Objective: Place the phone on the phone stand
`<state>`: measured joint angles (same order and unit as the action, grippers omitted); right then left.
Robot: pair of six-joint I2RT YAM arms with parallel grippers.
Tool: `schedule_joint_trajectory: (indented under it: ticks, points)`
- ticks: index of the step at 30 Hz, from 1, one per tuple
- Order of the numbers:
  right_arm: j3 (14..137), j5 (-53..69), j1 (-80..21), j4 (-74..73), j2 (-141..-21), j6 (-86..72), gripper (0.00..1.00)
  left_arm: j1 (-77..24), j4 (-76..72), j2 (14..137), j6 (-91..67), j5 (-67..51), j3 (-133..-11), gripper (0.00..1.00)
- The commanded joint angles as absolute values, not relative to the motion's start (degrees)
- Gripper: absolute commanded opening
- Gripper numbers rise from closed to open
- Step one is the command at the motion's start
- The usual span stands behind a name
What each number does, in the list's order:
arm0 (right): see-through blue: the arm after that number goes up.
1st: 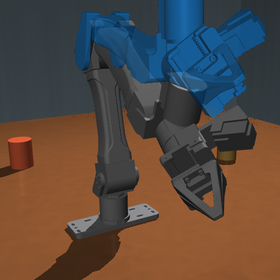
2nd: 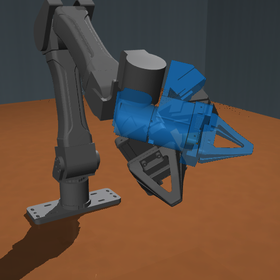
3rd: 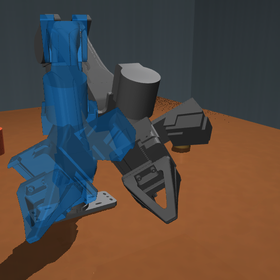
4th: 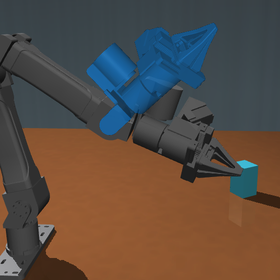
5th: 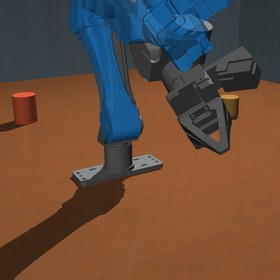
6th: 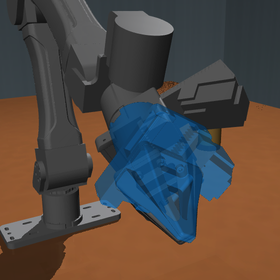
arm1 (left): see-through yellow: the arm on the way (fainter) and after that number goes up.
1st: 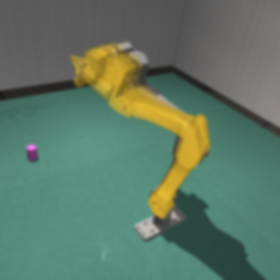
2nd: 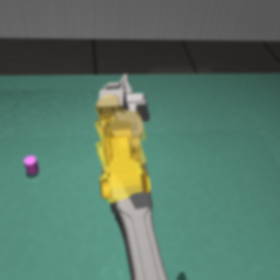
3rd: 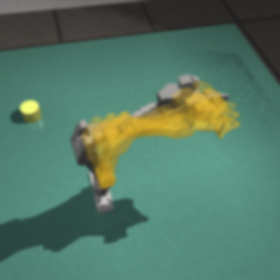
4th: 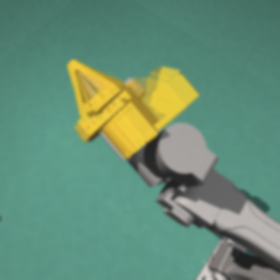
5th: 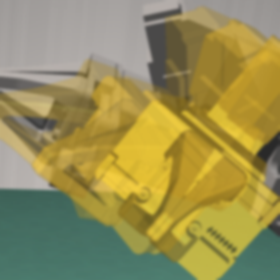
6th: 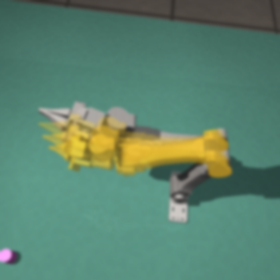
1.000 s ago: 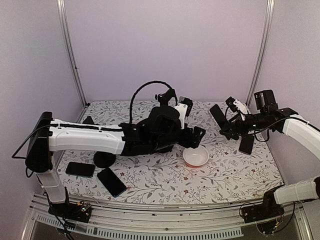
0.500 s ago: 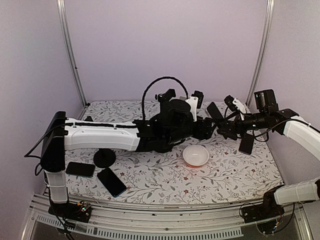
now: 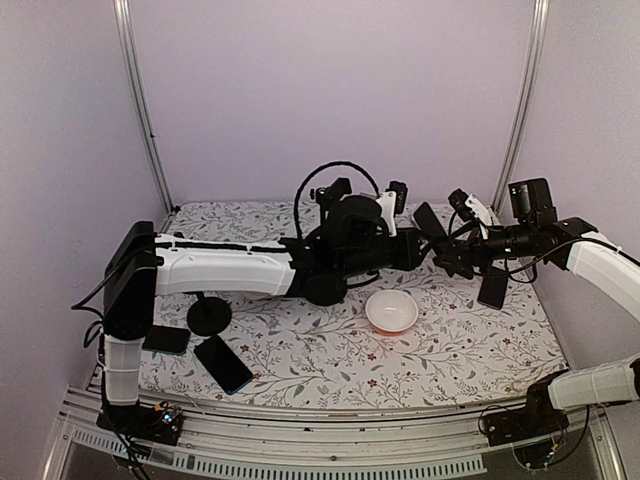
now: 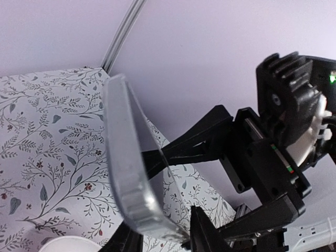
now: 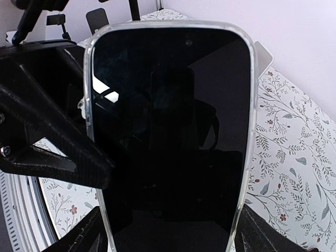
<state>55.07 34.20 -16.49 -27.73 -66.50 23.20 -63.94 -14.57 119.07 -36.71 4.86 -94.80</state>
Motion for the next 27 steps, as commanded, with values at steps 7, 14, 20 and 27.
schedule_joint_trajectory:
  ticks: [7,14,20,27]
  points:
    - [55.41,36.51,-17.44,-24.26,-66.61,23.22,0.38,-63.19,-20.24,120.08,-35.59,-0.05,-95.81,0.12]
    - [55.99,39.52,-17.37,-26.51,-67.47,24.46,0.79,-63.17,-22.75,119.06,-33.21,-1.54,-94.14,0.0]
    - [58.06,39.59,-16.77,-31.17,-67.76,26.56,0.99,-63.07,-22.5,116.01,-27.09,-2.02,-91.68,0.0]
    - [62.38,50.27,-12.41,-35.03,-68.27,28.79,0.99,-61.82,-18.12,108.75,-15.34,-10.49,-87.55,0.0]
